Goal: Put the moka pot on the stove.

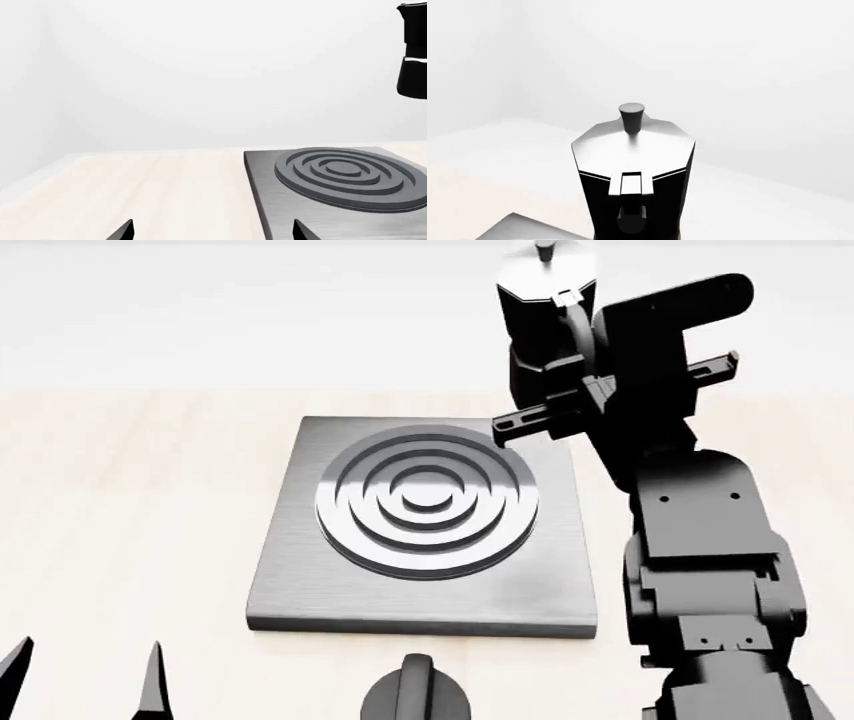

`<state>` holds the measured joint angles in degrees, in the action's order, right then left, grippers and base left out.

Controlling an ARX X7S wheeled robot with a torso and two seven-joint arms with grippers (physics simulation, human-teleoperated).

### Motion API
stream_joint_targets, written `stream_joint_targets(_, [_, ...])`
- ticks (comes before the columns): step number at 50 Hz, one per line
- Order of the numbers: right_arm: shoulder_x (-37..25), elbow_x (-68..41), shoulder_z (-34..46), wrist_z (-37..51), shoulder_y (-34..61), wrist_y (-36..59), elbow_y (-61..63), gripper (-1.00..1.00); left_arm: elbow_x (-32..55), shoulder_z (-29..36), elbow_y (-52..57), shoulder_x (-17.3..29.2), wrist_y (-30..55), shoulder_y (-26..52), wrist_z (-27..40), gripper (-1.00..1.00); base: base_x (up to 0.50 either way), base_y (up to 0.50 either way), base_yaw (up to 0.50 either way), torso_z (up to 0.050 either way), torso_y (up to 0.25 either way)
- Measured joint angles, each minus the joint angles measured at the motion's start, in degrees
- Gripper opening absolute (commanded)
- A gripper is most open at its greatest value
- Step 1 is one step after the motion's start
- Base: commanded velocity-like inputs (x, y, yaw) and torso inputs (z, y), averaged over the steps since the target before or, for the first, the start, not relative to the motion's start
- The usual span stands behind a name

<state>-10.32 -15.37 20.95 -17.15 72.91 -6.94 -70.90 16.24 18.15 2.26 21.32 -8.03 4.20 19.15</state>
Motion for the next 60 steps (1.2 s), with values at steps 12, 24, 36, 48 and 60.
stream_joint_targets(12, [3.7, 0.9, -2.6, -3.1, 2.3, -1.6, -4.0, -1.00, 0.2, -0.1, 0.9, 0.4, -0.2, -0.7, 0.3, 1.00, 0.00, 0.00, 0.00, 0.000, 0.001])
stream_joint_targets(24, [6.7, 2.2, -8.7, -6.3, 2.8, -0.2, -4.1, -1.00, 0.4, -0.3, 2.1, 0.8, -0.4, -1.6, 0.6, 1.00, 0.00, 0.00, 0.00, 0.001, 0.002])
stream_joint_targets(36, [8.7, 5.2, -16.8, -8.3, 2.7, 2.6, -4.1, -1.00, 0.5, -0.3, 2.5, 1.1, -0.6, -2.1, 0.8, 1.00, 0.00, 0.00, 0.00, 0.000, 0.001])
stream_joint_targets(48, [9.8, 8.1, -21.0, -7.4, 2.1, 5.0, -4.1, -1.00, 0.7, -0.3, 2.8, 1.3, -0.7, -2.4, 0.9, 1.00, 0.00, 0.00, 0.00, 0.000, 0.001])
stream_joint_targets(60, [10.1, 7.3, -19.0, -5.7, 1.7, 6.8, -4.1, -1.00, 0.7, -0.2, 3.0, 1.5, -0.9, -2.7, 1.1, 1.00, 0.00, 0.00, 0.00, 0.000, 0.001])
